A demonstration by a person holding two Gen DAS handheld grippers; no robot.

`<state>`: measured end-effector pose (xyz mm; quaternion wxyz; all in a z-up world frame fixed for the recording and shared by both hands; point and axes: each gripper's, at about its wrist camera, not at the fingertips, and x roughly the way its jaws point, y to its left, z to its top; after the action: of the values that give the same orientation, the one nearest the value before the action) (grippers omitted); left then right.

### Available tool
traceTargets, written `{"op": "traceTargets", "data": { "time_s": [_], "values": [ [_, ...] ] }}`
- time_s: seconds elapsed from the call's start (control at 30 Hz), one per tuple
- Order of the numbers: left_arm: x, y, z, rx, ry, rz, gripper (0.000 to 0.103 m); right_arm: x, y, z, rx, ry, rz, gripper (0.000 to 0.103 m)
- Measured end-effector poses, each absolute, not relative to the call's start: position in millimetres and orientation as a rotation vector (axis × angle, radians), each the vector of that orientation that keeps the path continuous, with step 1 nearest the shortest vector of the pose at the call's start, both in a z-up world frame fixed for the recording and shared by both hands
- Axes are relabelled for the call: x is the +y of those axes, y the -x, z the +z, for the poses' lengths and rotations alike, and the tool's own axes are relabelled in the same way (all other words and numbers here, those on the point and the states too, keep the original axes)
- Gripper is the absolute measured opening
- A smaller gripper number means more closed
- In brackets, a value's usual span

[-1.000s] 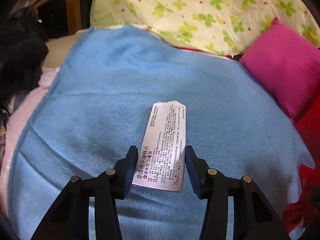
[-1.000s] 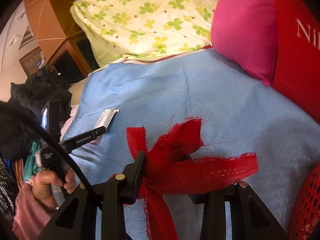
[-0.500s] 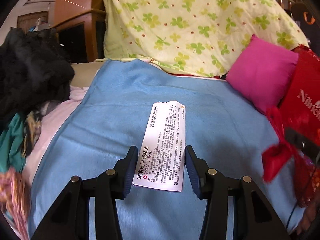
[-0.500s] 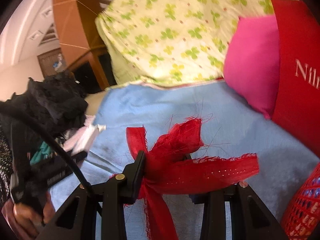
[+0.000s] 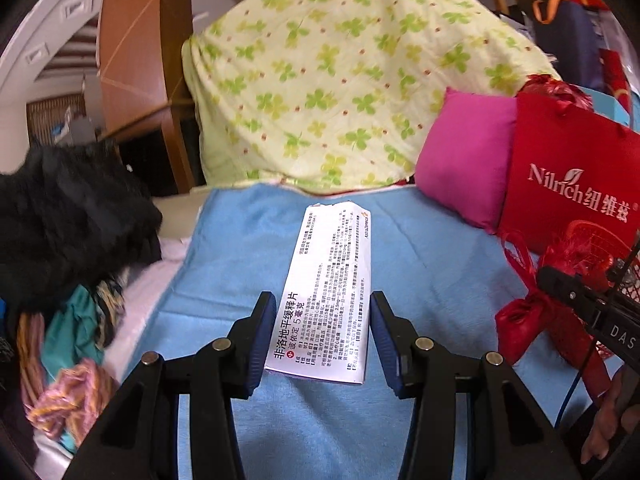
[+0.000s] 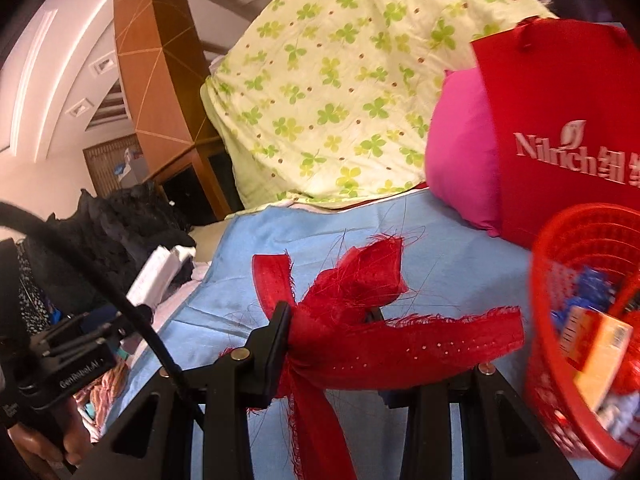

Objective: Collect trash
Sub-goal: 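Carry the white box in left tool and red ribbon in right tool over the red basket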

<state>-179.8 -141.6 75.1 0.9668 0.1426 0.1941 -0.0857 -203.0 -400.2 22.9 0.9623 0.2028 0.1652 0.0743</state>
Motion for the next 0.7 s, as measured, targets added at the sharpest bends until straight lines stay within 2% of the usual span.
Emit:
{"op": "traceTargets", "data": {
  "time_s": [0.7],
  "values": [
    [-191,252,120,0.267,-0.367,-0.246,0.050,-448,305,89,0.152,-0.421,0.063,0.039]
  ]
}}
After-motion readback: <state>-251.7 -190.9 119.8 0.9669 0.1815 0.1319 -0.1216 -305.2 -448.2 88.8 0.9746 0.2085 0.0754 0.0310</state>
